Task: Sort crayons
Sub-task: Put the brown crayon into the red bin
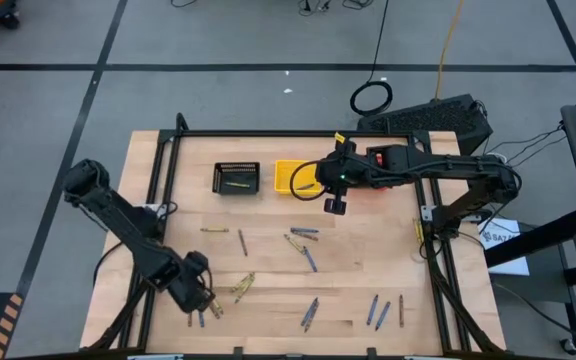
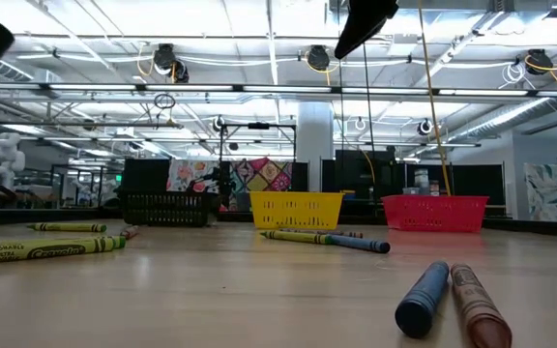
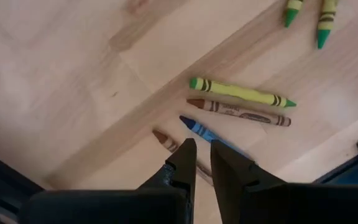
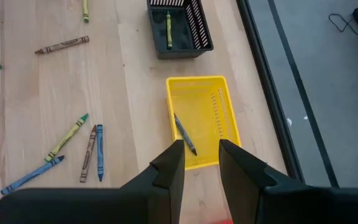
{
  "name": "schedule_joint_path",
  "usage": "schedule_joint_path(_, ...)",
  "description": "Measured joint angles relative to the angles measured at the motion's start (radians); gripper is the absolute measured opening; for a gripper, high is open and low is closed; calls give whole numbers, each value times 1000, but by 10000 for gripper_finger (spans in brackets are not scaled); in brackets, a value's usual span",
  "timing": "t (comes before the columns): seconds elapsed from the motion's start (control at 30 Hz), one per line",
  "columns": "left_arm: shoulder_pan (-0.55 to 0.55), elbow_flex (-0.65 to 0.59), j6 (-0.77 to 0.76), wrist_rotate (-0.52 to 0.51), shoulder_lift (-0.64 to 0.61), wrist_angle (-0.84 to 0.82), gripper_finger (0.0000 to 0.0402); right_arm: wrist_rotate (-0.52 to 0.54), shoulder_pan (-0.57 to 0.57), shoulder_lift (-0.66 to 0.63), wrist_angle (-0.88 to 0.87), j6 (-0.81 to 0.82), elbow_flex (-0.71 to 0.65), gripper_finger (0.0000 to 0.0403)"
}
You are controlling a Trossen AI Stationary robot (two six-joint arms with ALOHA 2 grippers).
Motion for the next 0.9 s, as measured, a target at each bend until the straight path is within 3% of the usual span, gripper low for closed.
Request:
schedule_joint_path(0.23,-63,0,-107,-83,37,1,44,1,0,0,-20,-5,0,87)
schedule_joint_path(0.63,-65,0,-116,41,129,40,44,1,0,0,-20,-28,0,112)
schedule_joint_path(0.9,-65,0,-311,51,129,79,44,0,0,0,-20,-20,0,121)
